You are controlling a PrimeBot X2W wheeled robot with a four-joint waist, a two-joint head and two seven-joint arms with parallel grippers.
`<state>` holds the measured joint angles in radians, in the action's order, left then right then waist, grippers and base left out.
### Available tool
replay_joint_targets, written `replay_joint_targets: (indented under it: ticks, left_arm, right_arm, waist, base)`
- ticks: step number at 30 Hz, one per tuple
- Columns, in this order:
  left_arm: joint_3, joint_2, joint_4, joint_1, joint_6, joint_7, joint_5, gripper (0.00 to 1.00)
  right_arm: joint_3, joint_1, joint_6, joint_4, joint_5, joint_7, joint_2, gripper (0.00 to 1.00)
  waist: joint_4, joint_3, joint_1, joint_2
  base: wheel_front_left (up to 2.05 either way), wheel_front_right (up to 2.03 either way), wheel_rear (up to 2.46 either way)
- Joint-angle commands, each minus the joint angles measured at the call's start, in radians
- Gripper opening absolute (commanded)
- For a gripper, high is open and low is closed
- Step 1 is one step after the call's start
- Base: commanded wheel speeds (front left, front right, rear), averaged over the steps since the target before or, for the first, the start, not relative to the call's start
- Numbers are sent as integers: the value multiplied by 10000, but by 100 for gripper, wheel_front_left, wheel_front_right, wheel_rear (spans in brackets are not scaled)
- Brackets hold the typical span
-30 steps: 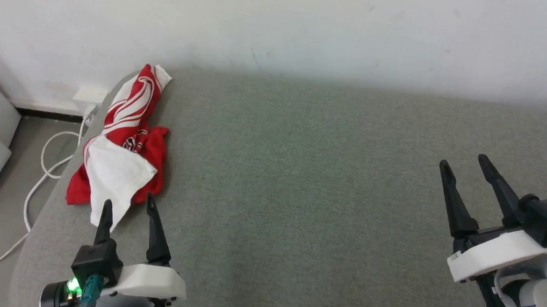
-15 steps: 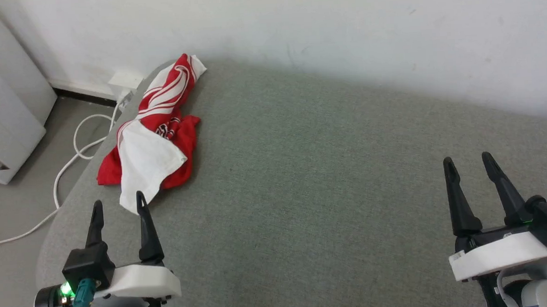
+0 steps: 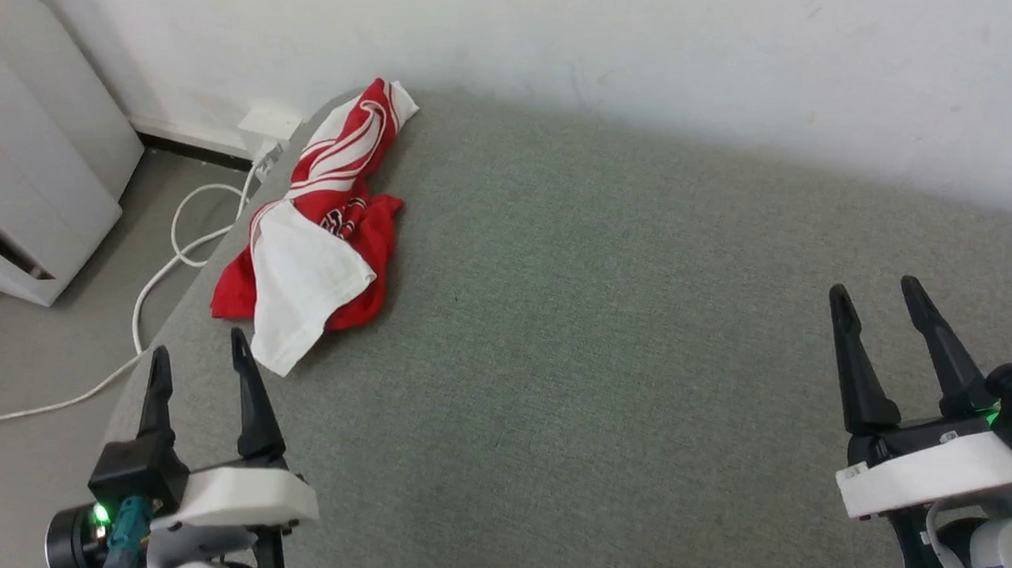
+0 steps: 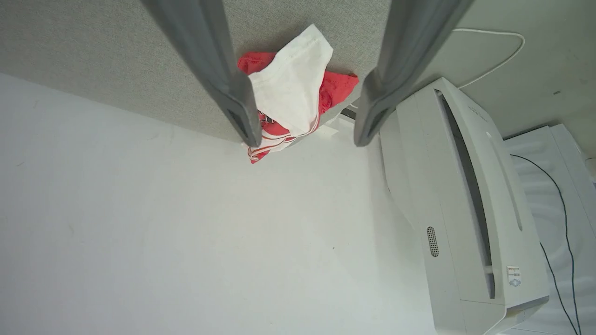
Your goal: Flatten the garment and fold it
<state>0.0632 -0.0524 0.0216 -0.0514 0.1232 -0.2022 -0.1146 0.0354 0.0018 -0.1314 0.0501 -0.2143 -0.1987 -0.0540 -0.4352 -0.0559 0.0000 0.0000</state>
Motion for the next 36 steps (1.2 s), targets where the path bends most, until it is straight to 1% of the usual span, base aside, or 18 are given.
replay_joint_targets:
  ticks: [1,4,7,12,14,16,18,20,22,24,25,27,30,33,36]
  left_arm:
    - [81,16,86,-214,-64,-74,-23,100]
    - [360,-61,523,-814,-358,-137,-92,100]
    - [625,-257,1403,-1717,-679,-200,-316,100]
    - [814,-983,3369,-3636,-1238,-220,-631,100]
    - [838,-1281,4111,-4491,-1527,70,-845,100]
    - [780,-1729,4799,-5336,-1799,423,-910,100]
    - [824,-2106,5429,-6186,-2066,828,-1212,100]
    - [687,-2496,6025,-6953,-2276,1450,-1434,100]
    - [424,-2903,6606,-7666,-2429,2323,-1735,100]
    - [122,-3226,7036,-8305,-2501,3235,-2241,100]
    - [-176,-3334,7148,-8576,-2518,3787,-2658,100]
    - [-812,-3687,7174,-8905,-2533,4923,-3529,100]
    - [-1598,-4390,6986,-9098,-2535,6485,-4681,100]
    - [-1965,-5061,6937,-9290,-2536,7779,-5632,100]
    - [-2228,-5617,7004,-9415,-2537,8980,-6336,100]
  right_arm:
    - [47,-25,6,61,-82,-110,28,100]
    - [80,-105,6,112,-54,-173,29,100]
    - [74,-251,6,171,40,-235,30,100]
    - [65,-614,7,378,340,-339,32,100]
    - [73,-790,7,504,527,-381,33,100]
    - [63,-980,7,659,728,-423,34,100]
    - [39,-1179,7,827,906,-464,34,100]
    - [63,-1371,7,994,1064,-506,35,100]
    - [44,-1550,7,1141,1200,-548,36,100]
    - [37,-1709,7,1296,1338,-590,37,100]
    - [45,-1784,7,1369,1391,-611,37,100]
    - [21,-1922,7,1500,1508,-630,38,100]
    - [-76,-2131,7,1692,1708,-630,38,100]
    - [-167,-2328,7,1918,1839,-630,38,100]
    - [-299,-2494,7,2156,2033,-630,35,100]
  waist:
    - [-43,-90,0,0]
    - [-88,-310,0,0]
    - [-72,-630,0,0]
    - [174,-1364,0,0]
    - [310,-1747,0,0]
    - [449,-2121,0,0]
    - [623,-2546,0,0]
    - [755,-2939,0,0]
    - [905,-3313,0,0]
    - [1035,-3685,0,0]
    - [1088,-3859,0,0]
    - [1228,-4170,0,0]
    - [1483,-4578,0,0]
    - [1721,-4985,0,0]
    - [1961,-5364,0,0]
  base:
    - [0,0,0]
    - [0,0,0]
    - [0,0,0]
    - [0,0,0]
    - [0,0,0]
    - [0,0,0]
    - [0,0,0]
    - [0,0,0]
    - [0,0,0]
    - [0,0,0]
    - [0,0,0]
    - [0,0,0]
    - [0,0,0]
    - [0,0,0]
    - [0,0,0]
